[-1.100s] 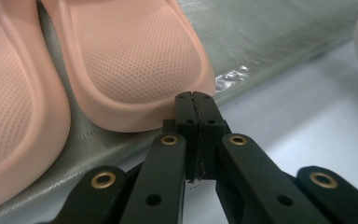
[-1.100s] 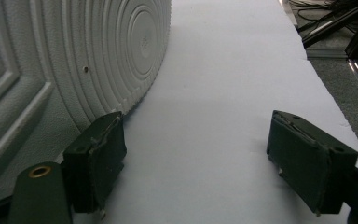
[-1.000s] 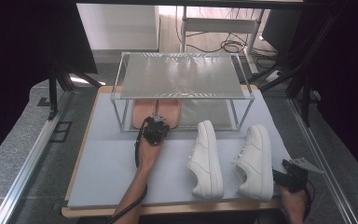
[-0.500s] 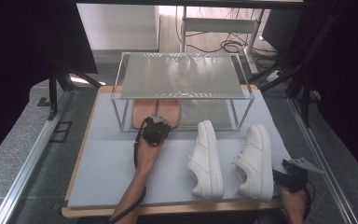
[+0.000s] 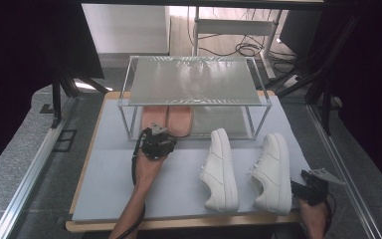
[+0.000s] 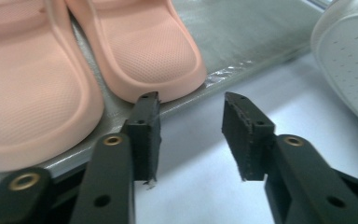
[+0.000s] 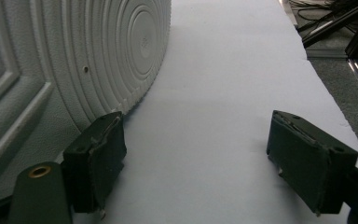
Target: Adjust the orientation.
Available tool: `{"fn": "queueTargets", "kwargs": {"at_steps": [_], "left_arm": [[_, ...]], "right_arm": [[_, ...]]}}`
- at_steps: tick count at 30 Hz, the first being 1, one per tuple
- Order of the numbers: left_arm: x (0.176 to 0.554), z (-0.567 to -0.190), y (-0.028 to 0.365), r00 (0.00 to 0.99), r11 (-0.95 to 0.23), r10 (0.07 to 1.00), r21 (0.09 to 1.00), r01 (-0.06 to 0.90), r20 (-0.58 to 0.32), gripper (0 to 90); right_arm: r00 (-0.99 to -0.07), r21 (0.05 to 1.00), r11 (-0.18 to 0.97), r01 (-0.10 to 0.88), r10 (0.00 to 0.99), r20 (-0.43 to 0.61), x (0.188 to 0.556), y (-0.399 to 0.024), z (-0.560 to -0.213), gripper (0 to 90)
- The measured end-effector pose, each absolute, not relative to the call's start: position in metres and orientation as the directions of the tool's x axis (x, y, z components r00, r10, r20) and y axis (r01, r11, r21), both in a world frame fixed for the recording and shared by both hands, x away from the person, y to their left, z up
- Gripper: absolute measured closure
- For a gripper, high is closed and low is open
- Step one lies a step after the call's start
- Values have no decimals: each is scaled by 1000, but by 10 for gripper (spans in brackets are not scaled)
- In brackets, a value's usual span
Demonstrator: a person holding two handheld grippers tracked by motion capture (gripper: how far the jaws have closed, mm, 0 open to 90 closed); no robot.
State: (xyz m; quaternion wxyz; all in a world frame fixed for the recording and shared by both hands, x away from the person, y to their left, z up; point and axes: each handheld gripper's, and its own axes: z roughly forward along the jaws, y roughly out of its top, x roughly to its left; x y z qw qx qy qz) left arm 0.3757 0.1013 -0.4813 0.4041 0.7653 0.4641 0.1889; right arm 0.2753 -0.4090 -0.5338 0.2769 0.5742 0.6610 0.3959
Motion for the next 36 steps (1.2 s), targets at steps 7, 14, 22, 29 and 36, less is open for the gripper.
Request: {"fn": "queueTargets", "kwargs": {"at_steps": [7,14,22,29,36], "left_arm": [[355,-475,115,481,-234,873,793,563,-84,342],[328,-482,138,435,-175,892,789,589,-127,221],[301,-496,154,418,-200,904,776,598,-89,142],[292,-519,156,416,-245,907,728,641,-61,141],[295,-523,150,423,-291,906,687,666,-27,132]], "right_arm": [[-188,841,27,540,978,89,275,-409,-534,195],[-186,841,25,540,978,90,275,-409,-534,195],[-186,841,25,540,978,91,275,-409,-534,195],[-189,835,33,550,978,86,276,-409,-533,197],[-196,801,16,599,972,128,279,-412,-525,166]]}}
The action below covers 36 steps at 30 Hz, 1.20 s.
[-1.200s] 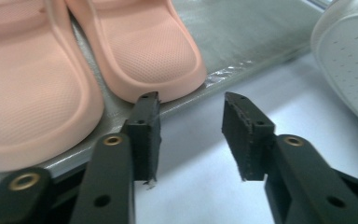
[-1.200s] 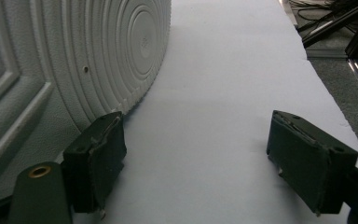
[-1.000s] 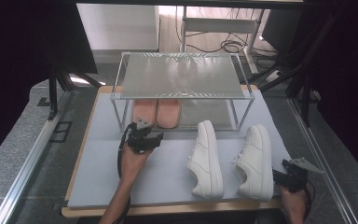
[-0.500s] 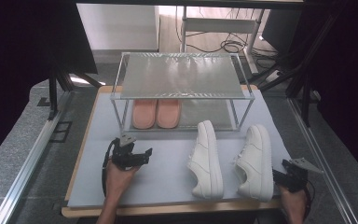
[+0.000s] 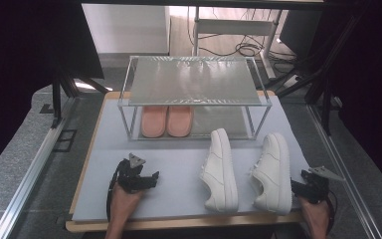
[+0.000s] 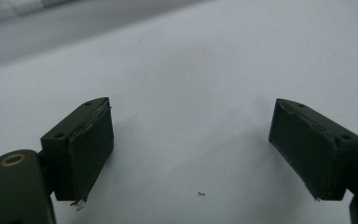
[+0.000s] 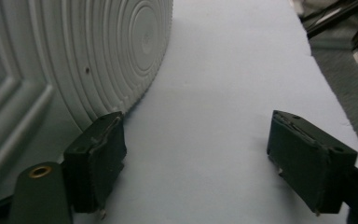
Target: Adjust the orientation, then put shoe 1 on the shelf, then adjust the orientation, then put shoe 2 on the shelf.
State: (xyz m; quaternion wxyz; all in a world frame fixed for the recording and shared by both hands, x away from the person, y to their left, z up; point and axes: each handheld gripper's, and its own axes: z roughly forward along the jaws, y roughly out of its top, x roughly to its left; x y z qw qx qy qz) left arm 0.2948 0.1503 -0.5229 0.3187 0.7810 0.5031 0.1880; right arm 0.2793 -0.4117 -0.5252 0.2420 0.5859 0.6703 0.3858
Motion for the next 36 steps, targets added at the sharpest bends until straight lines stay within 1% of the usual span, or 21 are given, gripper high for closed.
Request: {"fn": "queueTargets", "kwargs": {"at_steps": [2,5,9,13,15,19,20,23,24,26,33,36], "left_arm": [[295,-523,151,422,-286,906,690,665,-31,132],[294,-524,150,420,-285,907,693,663,-30,134],[294,-523,151,422,-287,906,691,663,-28,134],[294,-523,151,424,-292,905,688,664,-24,134],[294,-523,151,423,-292,906,689,664,-24,135],[294,-523,151,422,-291,906,689,664,-25,136],[294,-523,151,422,-290,906,689,664,-25,136],[294,-523,151,422,-291,906,689,664,-25,136],[294,-523,151,422,-290,906,689,664,-25,136],[294,-523,151,422,-290,906,689,664,-25,137],[294,-523,151,419,-287,908,689,665,-27,137],[294,-523,151,419,-287,908,689,665,-27,137]], "right_arm": [[-195,791,-14,612,966,168,280,-414,-522,156],[-199,793,-36,609,960,196,278,-418,-515,135],[-216,793,-31,608,955,203,275,-421,-504,134],[-229,783,-2,622,956,185,272,-422,-495,140],[-231,782,8,623,957,175,270,-421,-491,177],[-231,787,-10,617,954,193,268,-421,-485,247],[-235,790,7,612,957,173,266,-420,-482,278],[-241,788,23,615,957,160,265,-418,-478,303],[-247,788,41,614,958,143,263,-417,-474,338],[-248,790,45,611,959,137,262,-416,-472,354],[-284,800,92,593,954,101,257,-407,-453,486],[-307,803,101,588,946,106,255,-404,-446,536]]}}
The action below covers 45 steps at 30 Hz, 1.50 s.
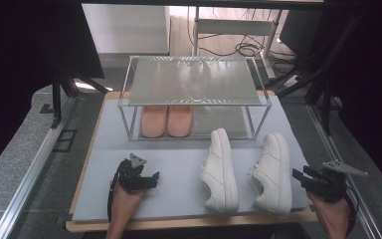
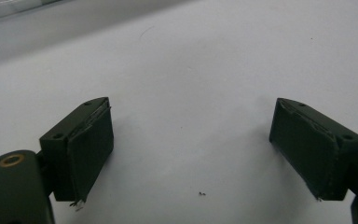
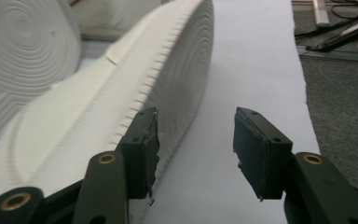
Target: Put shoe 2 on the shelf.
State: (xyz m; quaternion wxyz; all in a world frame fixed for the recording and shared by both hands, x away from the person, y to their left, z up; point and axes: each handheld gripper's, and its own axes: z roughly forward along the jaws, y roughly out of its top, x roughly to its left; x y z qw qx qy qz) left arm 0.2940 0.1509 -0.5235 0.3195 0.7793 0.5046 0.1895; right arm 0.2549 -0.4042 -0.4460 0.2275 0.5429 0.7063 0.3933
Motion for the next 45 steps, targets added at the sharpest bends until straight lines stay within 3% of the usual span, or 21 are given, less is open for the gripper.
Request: {"fn": "queueTargets", "kwargs": {"at_steps": [6,7,14,34,45], "left_arm": [[294,-523,151,419,-287,908,689,665,-27,138],[294,-523,151,419,-287,908,689,666,-27,138],[294,-523,151,418,-286,908,689,665,-26,139],[294,-523,151,418,-286,908,690,665,-26,140],[294,-523,151,420,-290,907,689,664,-23,140]], "right_arm": [[-358,803,131,581,927,108,252,-397,-434,656],[-380,805,143,576,919,108,251,-392,-431,718],[-438,798,195,570,894,94,255,-377,-430,895],[-405,795,195,574,912,70,251,-386,-433,900],[-311,785,141,604,948,69,243,-415,-442,900]]}}
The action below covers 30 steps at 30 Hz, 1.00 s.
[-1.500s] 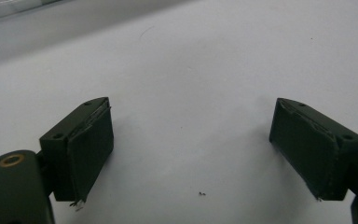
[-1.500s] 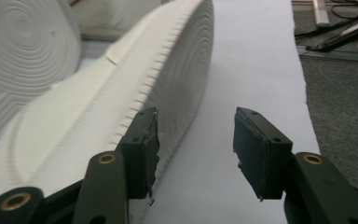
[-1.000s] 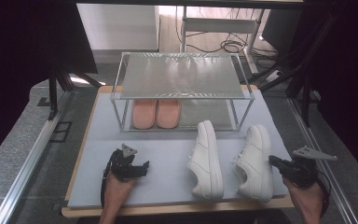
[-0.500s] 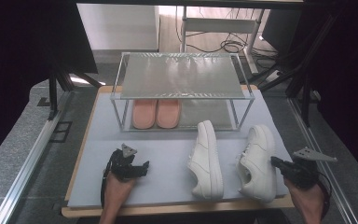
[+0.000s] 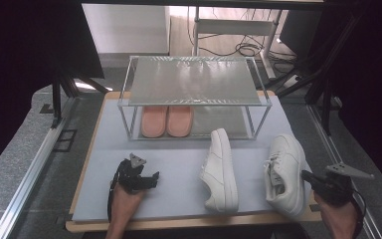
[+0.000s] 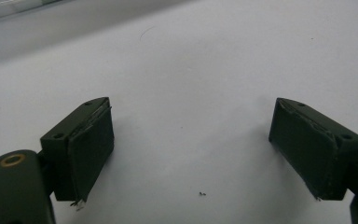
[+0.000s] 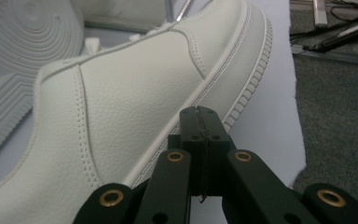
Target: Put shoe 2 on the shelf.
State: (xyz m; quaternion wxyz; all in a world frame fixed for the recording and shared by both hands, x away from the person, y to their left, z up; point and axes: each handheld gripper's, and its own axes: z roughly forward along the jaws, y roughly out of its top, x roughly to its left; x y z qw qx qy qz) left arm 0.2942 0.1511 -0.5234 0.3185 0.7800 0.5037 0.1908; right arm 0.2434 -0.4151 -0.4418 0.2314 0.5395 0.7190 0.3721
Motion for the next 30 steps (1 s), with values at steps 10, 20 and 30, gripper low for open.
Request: {"fn": "queueTargets", "kwargs": {"at_steps": [10,20,30], "left_arm": [[294,-523,151,420,-290,907,689,665,-23,140],[294,-523,151,420,-289,907,689,665,-24,140],[294,-523,151,420,-289,907,689,665,-24,141]], "right_arm": [[-252,754,107,648,965,79,246,-435,-458,900],[-215,749,65,659,971,105,258,-438,-473,900],[-239,727,97,680,966,94,274,-424,-492,900]]}}
